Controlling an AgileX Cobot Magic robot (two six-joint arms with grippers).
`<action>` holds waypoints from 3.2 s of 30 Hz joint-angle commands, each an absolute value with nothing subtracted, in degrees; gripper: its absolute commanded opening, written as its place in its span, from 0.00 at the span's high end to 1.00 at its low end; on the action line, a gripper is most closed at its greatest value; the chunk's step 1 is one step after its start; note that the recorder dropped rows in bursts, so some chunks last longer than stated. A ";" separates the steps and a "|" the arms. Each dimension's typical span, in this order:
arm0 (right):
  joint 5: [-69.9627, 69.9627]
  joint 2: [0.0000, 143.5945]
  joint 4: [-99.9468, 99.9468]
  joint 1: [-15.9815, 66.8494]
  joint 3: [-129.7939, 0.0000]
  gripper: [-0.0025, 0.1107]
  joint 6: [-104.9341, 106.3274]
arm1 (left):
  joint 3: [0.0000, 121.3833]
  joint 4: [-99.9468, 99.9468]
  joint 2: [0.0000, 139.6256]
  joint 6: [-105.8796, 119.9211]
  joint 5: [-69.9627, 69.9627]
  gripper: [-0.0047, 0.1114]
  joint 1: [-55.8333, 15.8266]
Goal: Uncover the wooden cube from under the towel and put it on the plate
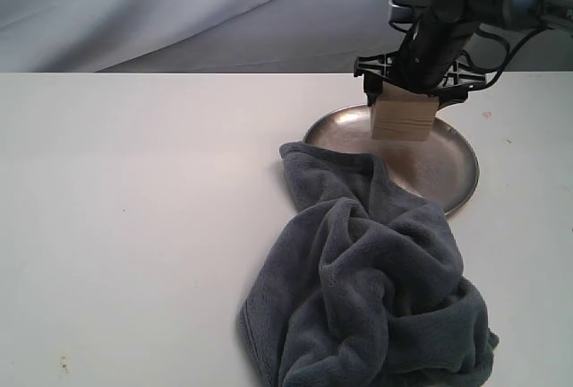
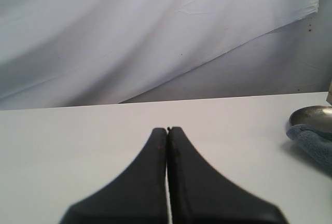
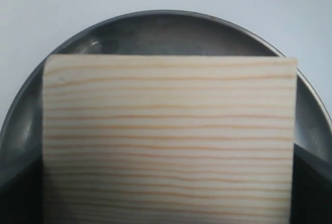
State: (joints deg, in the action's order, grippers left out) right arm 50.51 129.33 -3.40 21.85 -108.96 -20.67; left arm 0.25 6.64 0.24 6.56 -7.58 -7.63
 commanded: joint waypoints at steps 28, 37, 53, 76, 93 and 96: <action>55.93 121.70 -0.72 21.77 -109.44 0.16 -19.78 | 0.00 6.74 0.00 6.41 -7.56 0.96 -7.91; 65.58 113.41 -1.10 22.76 -109.44 0.17 -18.88 | 0.00 6.74 0.00 6.41 -7.56 0.96 -7.91; 67.08 110.63 -6.80 30.04 -103.42 0.86 -18.46 | 0.00 6.74 0.00 6.41 -7.56 0.96 -7.91; 27.82 82.96 0.71 30.87 -59.22 0.98 -19.78 | 0.00 6.74 0.00 6.41 -7.56 0.96 -7.91; 9.05 66.33 0.51 30.75 -38.45 0.98 -20.66 | 0.00 6.74 0.00 6.41 -7.56 0.96 -7.91; 5.28 63.51 0.51 30.63 -35.08 0.98 -20.66 | 0.00 6.74 0.00 6.41 -7.56 0.96 -7.91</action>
